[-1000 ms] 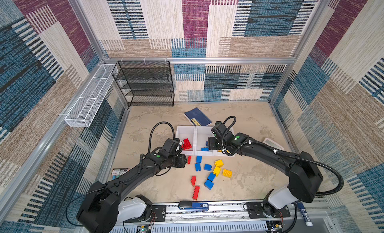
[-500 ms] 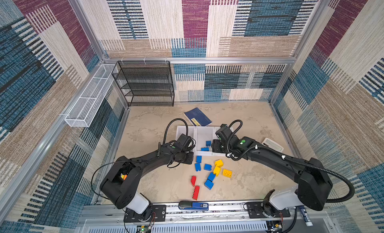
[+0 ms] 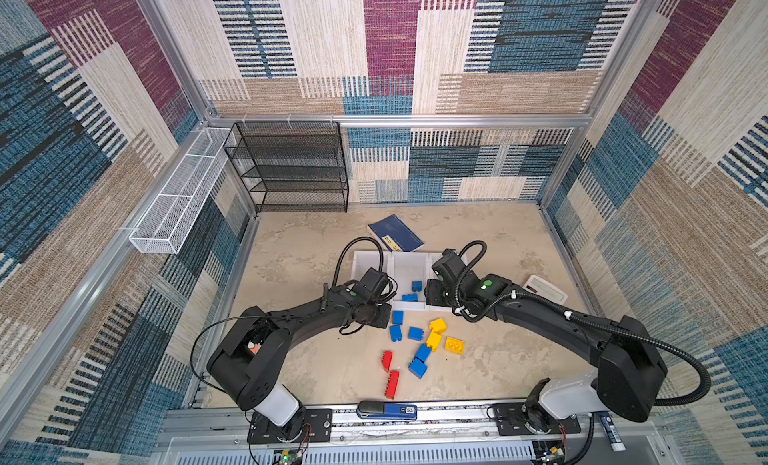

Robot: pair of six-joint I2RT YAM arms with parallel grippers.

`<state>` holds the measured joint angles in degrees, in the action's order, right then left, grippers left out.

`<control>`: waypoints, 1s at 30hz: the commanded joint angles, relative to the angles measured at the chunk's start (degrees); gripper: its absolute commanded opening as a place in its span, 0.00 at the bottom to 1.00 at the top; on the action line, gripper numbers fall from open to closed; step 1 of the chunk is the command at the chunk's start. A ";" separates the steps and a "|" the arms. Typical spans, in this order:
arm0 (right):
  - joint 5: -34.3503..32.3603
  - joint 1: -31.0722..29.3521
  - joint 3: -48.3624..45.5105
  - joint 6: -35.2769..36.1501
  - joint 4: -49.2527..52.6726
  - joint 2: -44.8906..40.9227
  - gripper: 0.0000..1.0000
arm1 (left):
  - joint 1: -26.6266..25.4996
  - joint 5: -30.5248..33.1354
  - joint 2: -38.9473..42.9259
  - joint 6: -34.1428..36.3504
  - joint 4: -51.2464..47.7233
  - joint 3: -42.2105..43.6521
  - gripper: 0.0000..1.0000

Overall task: Sort the legos into containers by color
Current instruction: 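Lower the left gripper onto the tall red brick beside the bin, then lift the tall red brick into the near compartment while the right lowers toward yellow bricks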

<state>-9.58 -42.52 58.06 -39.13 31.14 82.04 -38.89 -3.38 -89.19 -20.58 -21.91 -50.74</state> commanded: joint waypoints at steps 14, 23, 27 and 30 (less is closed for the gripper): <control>-0.39 -0.06 0.21 -0.33 0.05 -0.93 0.61 | 7.34 2.64 4.88 7.67 -5.36 -9.20 0.11; -1.58 -0.10 -2.81 -2.39 0.67 -4.73 0.61 | 13.82 1.36 -6.09 10.07 -6.16 -17.87 0.10; -2.05 -0.03 -3.56 -2.79 1.04 -5.72 0.61 | 14.41 0.84 -6.33 10.12 -6.17 -18.40 0.18; -2.04 -0.10 -3.65 -2.80 1.08 -5.69 0.62 | 14.39 1.24 -5.10 9.78 -6.29 -18.11 0.43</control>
<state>-10.66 -42.52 54.54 -41.12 32.21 76.62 -24.60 -1.89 -95.35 -11.60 -27.35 -68.58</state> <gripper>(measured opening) 0.618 0.377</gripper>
